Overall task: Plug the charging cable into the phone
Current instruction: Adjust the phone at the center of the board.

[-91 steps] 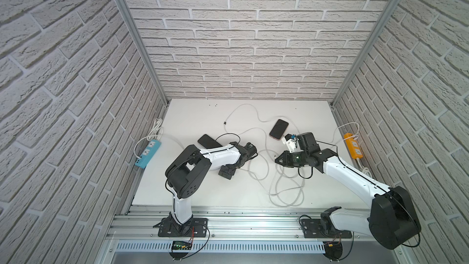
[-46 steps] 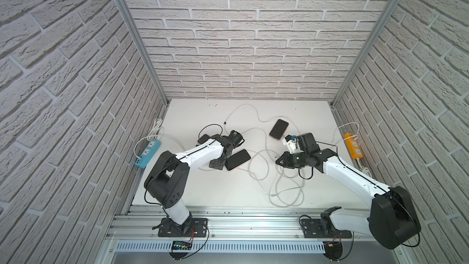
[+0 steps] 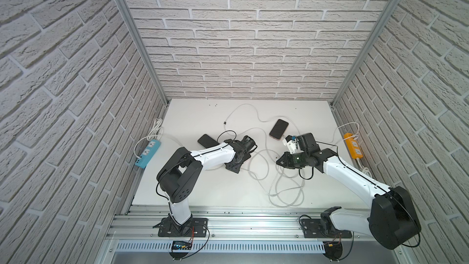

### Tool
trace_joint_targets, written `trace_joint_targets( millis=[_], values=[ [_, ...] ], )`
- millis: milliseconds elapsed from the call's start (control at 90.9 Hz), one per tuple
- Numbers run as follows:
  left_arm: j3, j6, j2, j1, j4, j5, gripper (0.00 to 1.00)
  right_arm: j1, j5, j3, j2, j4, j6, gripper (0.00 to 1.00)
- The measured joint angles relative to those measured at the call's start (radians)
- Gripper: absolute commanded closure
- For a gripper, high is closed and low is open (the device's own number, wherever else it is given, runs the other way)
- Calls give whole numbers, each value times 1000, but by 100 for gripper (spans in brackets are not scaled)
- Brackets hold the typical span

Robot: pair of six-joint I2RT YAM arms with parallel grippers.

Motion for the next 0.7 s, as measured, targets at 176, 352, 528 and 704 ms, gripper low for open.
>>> trace_joint_targets(
  millis=[176,352,528,704],
  values=[
    [-28,23,4,-19,30,23,76,0,0,0,0,0,-2,97],
    [-48,69,-6,-20,57,22,91,0,0,0,0,0,-3,97],
    [-180,79,-89,-10,180,29,94,0,2,0,0,-1,-3,97],
    [-195,143,-105,74,198,81,94,0,2,0,1,-1,-3,97]
  ],
)
